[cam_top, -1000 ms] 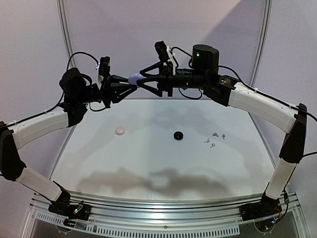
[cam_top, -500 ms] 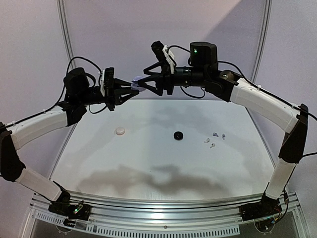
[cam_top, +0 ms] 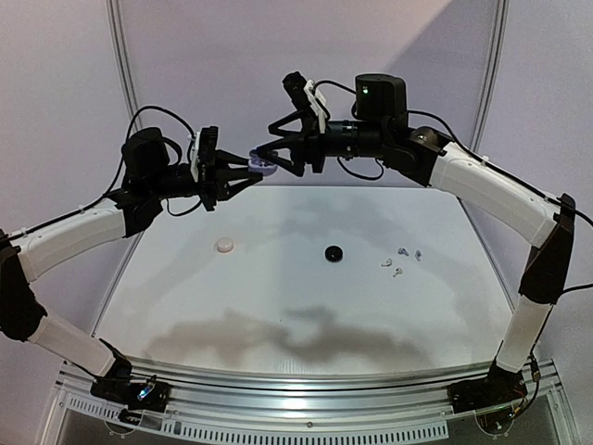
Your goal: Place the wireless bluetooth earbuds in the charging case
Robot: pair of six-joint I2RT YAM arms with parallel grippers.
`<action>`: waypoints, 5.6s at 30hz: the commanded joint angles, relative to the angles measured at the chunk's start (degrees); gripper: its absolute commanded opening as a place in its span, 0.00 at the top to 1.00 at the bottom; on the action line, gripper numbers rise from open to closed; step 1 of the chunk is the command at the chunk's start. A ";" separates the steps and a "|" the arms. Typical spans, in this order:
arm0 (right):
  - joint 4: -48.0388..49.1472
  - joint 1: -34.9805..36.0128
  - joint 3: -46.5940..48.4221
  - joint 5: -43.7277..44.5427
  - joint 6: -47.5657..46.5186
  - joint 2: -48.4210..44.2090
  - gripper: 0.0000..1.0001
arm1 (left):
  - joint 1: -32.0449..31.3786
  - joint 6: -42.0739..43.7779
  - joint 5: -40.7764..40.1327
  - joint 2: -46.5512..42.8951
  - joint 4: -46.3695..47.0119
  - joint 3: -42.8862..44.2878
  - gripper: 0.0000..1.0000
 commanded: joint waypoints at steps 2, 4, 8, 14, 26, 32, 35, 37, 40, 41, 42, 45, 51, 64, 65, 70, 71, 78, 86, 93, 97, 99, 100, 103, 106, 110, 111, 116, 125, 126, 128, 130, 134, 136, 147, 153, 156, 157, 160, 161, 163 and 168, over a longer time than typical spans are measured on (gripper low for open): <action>-0.67 -0.05 4.14 -5.12 3.51 2.01 0.23 | -0.56 -14.83 1.35 -0.33 2.76 -1.20 1.00; 0.05 -0.04 4.38 -5.54 4.53 2.11 0.23 | -0.56 -17.08 0.92 -0.33 3.15 -1.43 1.00; 1.59 -0.89 5.65 -1.91 7.97 1.28 0.22 | -0.35 -21.34 -0.61 -0.51 3.64 -1.91 1.00; -11.29 -12.48 5.34 25.08 25.74 -2.93 0.32 | -0.03 -25.76 -8.25 -1.80 7.41 -4.16 1.00; -49.29 -34.91 -0.69 35.01 31.57 7.24 0.41 | 0.06 -25.58 -8.68 -1.93 7.87 -4.96 1.00; -55.88 -36.82 4.56 39.17 26.91 18.98 0.37 | 0.39 -25.50 -8.56 -1.75 7.57 -4.77 1.00; -57.09 -37.03 6.74 40.15 25.38 24.12 0.42 | 0.65 -25.51 -8.45 -1.66 7.19 -4.68 1.00; -57.03 -37.55 6.80 39.23 24.80 26.25 0.48 | 0.91 -25.42 -8.32 -1.57 6.99 -4.61 1.00; -56.07 -37.90 6.04 36.94 23.71 27.90 0.56 | 1.28 -25.24 -8.34 -1.33 6.94 -4.52 1.00; -55.93 -37.91 5.88 35.95 23.31 28.18 0.57 | 1.28 -25.17 -8.38 -1.20 6.94 -4.44 1.00; -56.02 -37.90 5.80 35.08 22.67 28.60 0.58 | 1.36 -25.16 -8.37 -0.98 6.90 -4.43 1.00; -56.69 -37.92 5.54 33.63 21.76 29.94 0.61 | 1.37 -25.18 -8.48 -0.57 7.15 -4.26 1.00; -56.66 -37.93 2.92 35.88 21.00 30.98 0.63 | 1.46 -24.89 -8.52 -0.17 6.99 -3.91 1.00; -54.21 -37.92 -0.58 31.07 19.31 32.33 0.69 | 1.54 -24.45 -8.50 0.01 6.89 -3.91 1.00; -54.25 -37.95 -0.82 30.91 19.23 32.36 0.69 | 1.55 -24.33 -8.49 0.01 6.89 -3.90 1.00; -54.70 -37.90 -2.36 30.51 19.10 31.77 0.67 | 1.55 -24.18 -8.64 -0.10 6.82 -3.99 1.00; -54.41 -37.95 -3.28 27.98 18.64 31.15 0.66 | 1.54 -24.24 -8.59 -0.14 6.85 -4.07 1.00; -53.61 -37.90 -7.44 26.13 12.07 28.54 0.65 | 1.50 -24.15 -8.58 -0.08 6.86 -4.25 1.00; -54.06 -37.91 -9.04 26.56 10.37 28.87 0.71 | 1.46 -24.05 -8.56 -0.15 6.70 -4.26 1.00; -54.24 -37.37 -9.30 25.47 10.95 27.88 0.70 | 1.46 -23.60 -8.54 0.01 6.74 -4.16 1.00; -55.02 -36.23 -9.94 27.15 10.54 27.68 0.69 | 1.46 -23.46 -8.55 -0.15 6.69 -4.25 1.00; -55.06 -35.97 -10.28 27.50 10.28 27.82 0.70 | 1.46 -23.45 -8.50 -0.16 6.70 -4.33 1.00; -54.91 -35.99 -10.45 27.66 10.26 27.83 0.71 | 1.46 -23.41 -8.51 -0.16 6.75 -4.34 1.00; -54.78 -35.97 -10.43 28.41 10.58 27.94 0.74 | 1.46 -23.36 -8.51 -0.16 6.69 -4.25 1.00; -54.92 -35.97 -10.26 28.44 10.91 28.18 0.75 | 1.46 -23.19 -8.54 -0.19 6.76 -4.25 1.00; -55.04 -35.92 -10.18 28.27 11.13 28.14 0.76 | 1.46 -23.20 -8.63 -0.25 6.76 -4.34 1.00; -55.22 -35.97 -10.22 28.19 11.22 28.18 0.75 | 1.46 -23.17 -8.59 -0.25 6.76 -4.34 1.00; -55.50 -35.76 -10.43 28.57 12.16 27.77 0.74 | 1.46 -23.18 -8.55 -0.17 6.83 -4.38 1.00; -54.74 -35.79 -9.13 28.70 13.31 27.09 0.85 | 1.46 -22.82 -8.77 -0.31 6.91 -4.59 1.00; -54.80 -35.81 -8.75 28.75 13.60 26.92 0.86 | 1.49 -22.76 -8.82 -0.32 6.91 -4.60 1.00; -54.69 -35.81 -7.97 28.86 14.01 25.79 0.87 | 1.46 -22.73 -9.07 -0.40 7.04 -4.73 1.00; -54.10 -35.77 -7.13 28.75 14.64 23.91 0.88 | 1.51 -22.65 -9.52 -0.43 7.40 -4.78 1.00; -51.54 -35.85 -4.89 26.97 16.66 18.31 0.90 | 1.55 -22.26 -10.59 -0.34 8.59 -4.77 1.00; -49.55 -35.64 -3.44 24.75 18.03 15.20 0.90 | 1.55 -22.12 -11.33 -0.13 9.98 -4.82 1.00; -9.97 -19.98 1.78 11.58 36.21 -4.73 0.90 | -0.18 -17.98 -21.87 4.90 27.13 -4.76 1.00; 5.64 -9.43 8.03 6.71 38.86 -1.56 0.90 | -1.66 -14.09 -24.19 5.99 32.73 -4.69 1.00; 12.01 -6.23 10.72 1.99 40.29 1.96 0.90 | -1.98 -13.81 -24.46 5.75 33.72 -4.78 1.00; 13.46 -5.34 11.49 -0.09 40.61 2.84 0.90 | -1.97 -14.00 -24.26 5.68 33.94 -4.85 1.00; 13.81 -2.81 13.45 -2.89 37.92 5.55 0.89 | -2.10 -15.45 -24.26 5.30 34.81 -4.95 1.00; 14.19 -2.21 13.32 -3.46 37.01 5.86 0.89 | -2.06 -15.66 -24.18 5.27 35.11 -5.02 1.00; 14.87 -1.34 13.13 -4.29 35.92 6.16 0.89 | -2.05 -15.98 -24.14 5.12 35.77 -5.11 1.00; 15.68 -0.24 12.82 -5.67 35.56 7.21 0.90 | -2.14 -15.85 -24.15 4.94 36.38 -5.26 1.00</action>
